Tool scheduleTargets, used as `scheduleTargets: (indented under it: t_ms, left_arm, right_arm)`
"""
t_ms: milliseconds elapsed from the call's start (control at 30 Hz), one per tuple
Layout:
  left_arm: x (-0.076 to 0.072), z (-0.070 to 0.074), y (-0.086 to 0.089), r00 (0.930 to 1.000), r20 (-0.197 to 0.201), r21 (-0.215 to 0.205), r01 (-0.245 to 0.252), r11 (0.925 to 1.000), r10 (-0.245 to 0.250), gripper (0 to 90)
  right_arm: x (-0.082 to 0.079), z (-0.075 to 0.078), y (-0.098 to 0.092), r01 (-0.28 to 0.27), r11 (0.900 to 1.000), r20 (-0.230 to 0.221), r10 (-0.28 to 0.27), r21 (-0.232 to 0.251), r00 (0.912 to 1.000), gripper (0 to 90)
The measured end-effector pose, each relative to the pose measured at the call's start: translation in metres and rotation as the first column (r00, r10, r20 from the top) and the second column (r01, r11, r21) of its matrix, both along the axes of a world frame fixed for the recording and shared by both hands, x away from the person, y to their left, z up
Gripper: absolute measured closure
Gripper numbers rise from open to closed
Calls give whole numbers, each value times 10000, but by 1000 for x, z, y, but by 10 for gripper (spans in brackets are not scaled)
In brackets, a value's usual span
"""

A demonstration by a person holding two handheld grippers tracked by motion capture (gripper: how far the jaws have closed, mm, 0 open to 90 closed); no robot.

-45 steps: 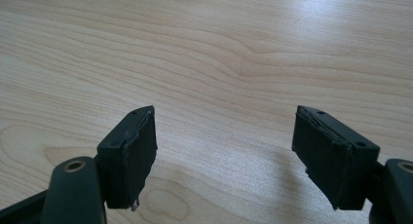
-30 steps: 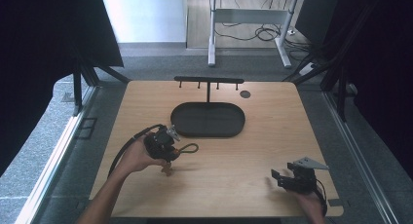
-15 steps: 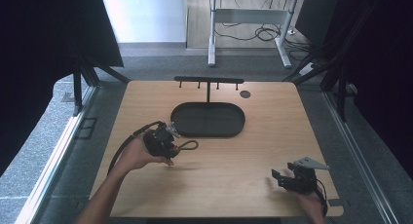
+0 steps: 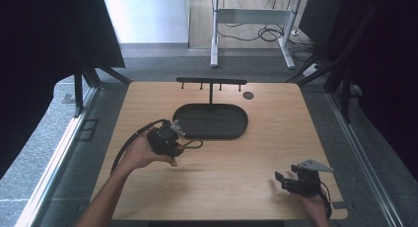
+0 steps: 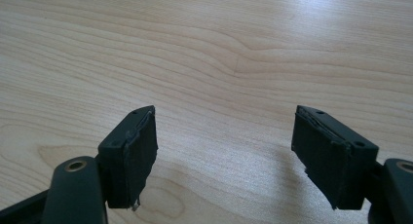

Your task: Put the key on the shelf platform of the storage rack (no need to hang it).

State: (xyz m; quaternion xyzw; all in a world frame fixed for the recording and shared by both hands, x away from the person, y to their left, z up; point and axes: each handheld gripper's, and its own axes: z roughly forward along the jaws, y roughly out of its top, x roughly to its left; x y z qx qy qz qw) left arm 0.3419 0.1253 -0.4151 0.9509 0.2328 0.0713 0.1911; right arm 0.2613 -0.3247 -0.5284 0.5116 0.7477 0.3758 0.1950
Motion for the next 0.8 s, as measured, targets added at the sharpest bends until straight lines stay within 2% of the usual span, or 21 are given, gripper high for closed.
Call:
scheduleTargets:
  t_ms: [600, 800]
  left_arm:
    - [11, 1, -11, 10000, -45, 86, 60, 9999, -60, 665]
    - [17, 7, -15, 9999, 44, 200, 96, 9998, -97, 665]
  right_arm:
    - [0, -1, 0, 44, 10000, -88, -44, -19, 10000, 252]
    - [1, -2, 2, -12, 10000, -91, 11, -99, 10000, 253]
